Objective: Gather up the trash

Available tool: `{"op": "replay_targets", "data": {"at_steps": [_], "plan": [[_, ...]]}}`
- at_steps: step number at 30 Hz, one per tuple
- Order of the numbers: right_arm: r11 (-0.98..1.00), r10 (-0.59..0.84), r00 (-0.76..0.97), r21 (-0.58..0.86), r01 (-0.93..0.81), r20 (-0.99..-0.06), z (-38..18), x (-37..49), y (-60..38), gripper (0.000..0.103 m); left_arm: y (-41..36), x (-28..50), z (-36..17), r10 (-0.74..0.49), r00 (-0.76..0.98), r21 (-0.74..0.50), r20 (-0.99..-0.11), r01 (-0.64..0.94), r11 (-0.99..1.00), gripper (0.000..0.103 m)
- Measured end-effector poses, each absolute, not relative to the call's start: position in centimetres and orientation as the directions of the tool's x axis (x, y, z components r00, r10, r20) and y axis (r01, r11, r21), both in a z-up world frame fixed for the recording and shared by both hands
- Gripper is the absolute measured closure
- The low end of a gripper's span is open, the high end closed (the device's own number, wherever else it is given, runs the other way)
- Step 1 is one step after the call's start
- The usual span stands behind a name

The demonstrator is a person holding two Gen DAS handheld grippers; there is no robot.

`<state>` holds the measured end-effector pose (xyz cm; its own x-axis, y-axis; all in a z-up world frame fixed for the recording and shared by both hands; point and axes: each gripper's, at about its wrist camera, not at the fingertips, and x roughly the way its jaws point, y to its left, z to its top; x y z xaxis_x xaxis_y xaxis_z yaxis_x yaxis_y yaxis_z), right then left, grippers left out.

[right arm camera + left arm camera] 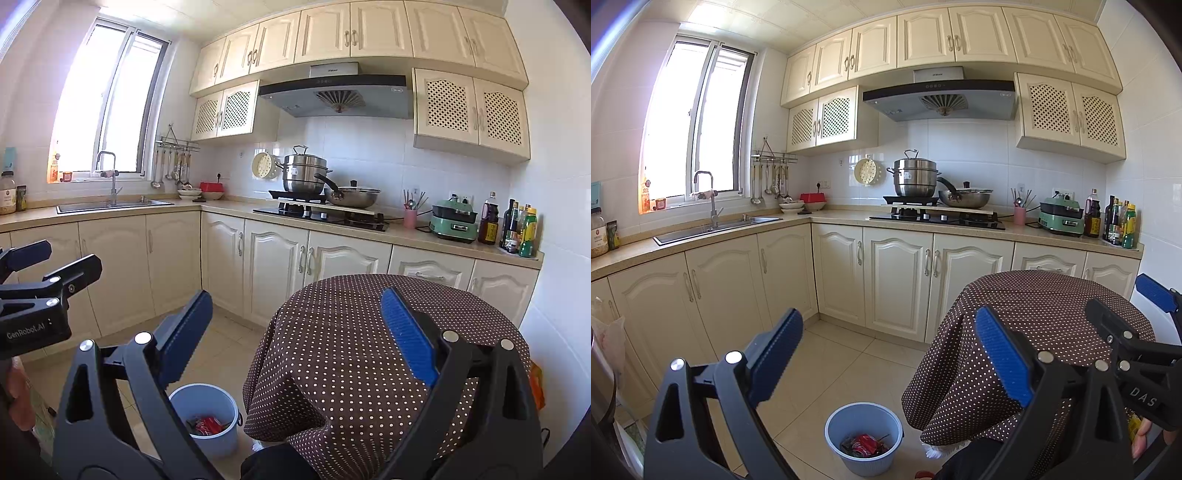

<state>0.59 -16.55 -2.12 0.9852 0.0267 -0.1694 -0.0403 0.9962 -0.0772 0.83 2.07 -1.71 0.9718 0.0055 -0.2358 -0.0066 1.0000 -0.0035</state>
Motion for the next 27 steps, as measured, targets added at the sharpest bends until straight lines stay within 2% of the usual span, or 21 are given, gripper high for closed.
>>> {"op": "replay_targets", "data": {"at_steps": [27], "plan": [[0.996,0.026,0.984,-0.078,-0.040,-0.174,-2.1,0.7,-16.4,0.012,0.7,0.6,-2.7,-0.001,0.970,-0.002,-0.244,0.001,1.000,0.010]]}}
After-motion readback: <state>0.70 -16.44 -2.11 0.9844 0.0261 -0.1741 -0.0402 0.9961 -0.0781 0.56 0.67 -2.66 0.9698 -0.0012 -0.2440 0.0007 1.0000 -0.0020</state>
